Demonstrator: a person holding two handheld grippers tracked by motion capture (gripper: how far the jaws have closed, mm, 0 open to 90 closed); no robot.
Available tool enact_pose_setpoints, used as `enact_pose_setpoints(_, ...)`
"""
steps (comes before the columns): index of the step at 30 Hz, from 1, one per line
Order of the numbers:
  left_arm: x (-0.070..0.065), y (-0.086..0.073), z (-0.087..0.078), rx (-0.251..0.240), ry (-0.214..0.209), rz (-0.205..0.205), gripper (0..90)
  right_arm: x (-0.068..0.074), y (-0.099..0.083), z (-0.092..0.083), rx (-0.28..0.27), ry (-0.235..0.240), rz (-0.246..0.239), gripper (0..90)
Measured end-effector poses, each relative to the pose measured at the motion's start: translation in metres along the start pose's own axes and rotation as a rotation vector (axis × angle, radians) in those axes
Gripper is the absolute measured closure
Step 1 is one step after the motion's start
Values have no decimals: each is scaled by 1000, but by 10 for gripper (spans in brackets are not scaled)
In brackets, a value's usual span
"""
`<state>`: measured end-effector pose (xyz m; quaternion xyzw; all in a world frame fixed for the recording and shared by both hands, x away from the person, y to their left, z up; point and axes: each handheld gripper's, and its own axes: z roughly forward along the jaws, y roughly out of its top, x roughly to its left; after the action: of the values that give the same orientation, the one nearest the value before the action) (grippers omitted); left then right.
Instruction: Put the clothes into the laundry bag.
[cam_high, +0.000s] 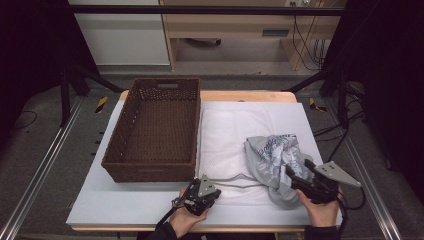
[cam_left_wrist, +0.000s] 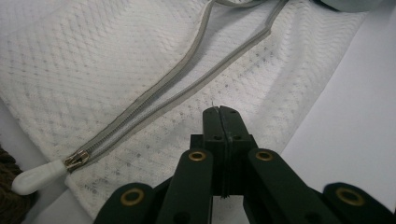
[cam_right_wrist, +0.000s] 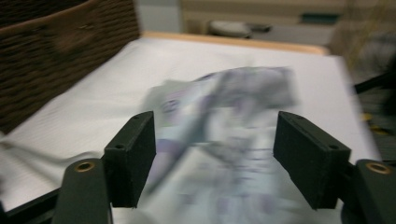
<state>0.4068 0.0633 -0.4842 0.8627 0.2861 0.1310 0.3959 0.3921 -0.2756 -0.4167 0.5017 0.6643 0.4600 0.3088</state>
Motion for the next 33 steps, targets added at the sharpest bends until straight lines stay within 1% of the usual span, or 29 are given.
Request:
enact_pose_setpoints(1,0,0,0,-1,2,4,896,8,-1,8,33,43,-4,291)
enact_pose_setpoints(2,-1,0,0,1,7,11,896,12,-2,14,56,55,-14,293)
enact_pose_setpoints(3,-1,0,0,4,9,14,896,17,-7,24,91,51,-28,295)
enact_pose_setpoints(4,-1,0,1,5,14,17,896,19,-11,31,115,40,-38,299)
enact_pose_setpoints(5,-1,0,1,2,14,19,896,20,-16,39,151,22,-50,304)
enact_pose_setpoints(6,-1,0,1,6,14,24,895,20,-20,44,170,7,-57,317)
enact_pose_setpoints(8,-1,1,1,15,10,19,894,18,-31,54,216,-28,-53,424)
enact_pose_setpoints(9,0,1,1,16,8,15,892,17,-34,57,229,-32,-56,478)
enact_pose_setpoints(10,0,1,1,17,6,11,890,15,-35,58,231,-29,-54,540)
enact_pose_setpoints(12,0,1,1,16,6,14,890,13,-35,57,247,-42,-59,709)
enact_pose_setpoints(13,0,1,1,16,6,15,890,12,-34,56,248,-48,-61,761)
enact_pose_setpoints(15,0,1,1,18,3,11,890,9,-31,51,245,-49,-36,785)
enact_pose_setpoints(16,1,1,1,16,2,11,890,7,-30,48,234,-56,-35,788)
enact_pose_setpoints(17,1,1,1,16,2,11,890,2,-26,41,202,-78,-22,789)
enact_pose_setpoints(19,0,1,1,14,4,14,890,-5,-23,32,173,-117,-20,788)
enact_pose_setpoints(21,0,1,1,14,4,13,890,-13,-24,28,181,-146,-14,782)
enact_pose_setpoints(22,0,1,1,14,2,10,890,-17,-27,29,196,-149,-14,778)
enact_pose_setpoints(23,0,1,1,15,2,9,890,-19,-31,33,214,-147,-14,770)
enact_pose_setpoints(25,0,1,0,14,4,8,892,-19,-37,40,223,-136,-28,757)
enact_pose_setpoints(27,0,0,0,11,9,11,892,-14,-37,44,236,-152,-64,735)
enact_pose_setpoints(28,0,0,0,12,8,10,892,-13,-37,43,235,-152,-68,715)
enact_pose_setpoints(30,1,0,0,13,12,12,893,-13,-34,40,230,-130,-54,635)
enact_pose_setpoints(31,1,0,0,14,12,11,893,-12,-31,37,223,-108,-34,578)
enact_pose_setpoints(32,1,0,0,13,9,12,894,-12,-28,34,214,-101,-26,545)
enact_pose_setpoints(33,2,1,0,15,10,12,894,-10,-22,29,177,-100,-24,508)
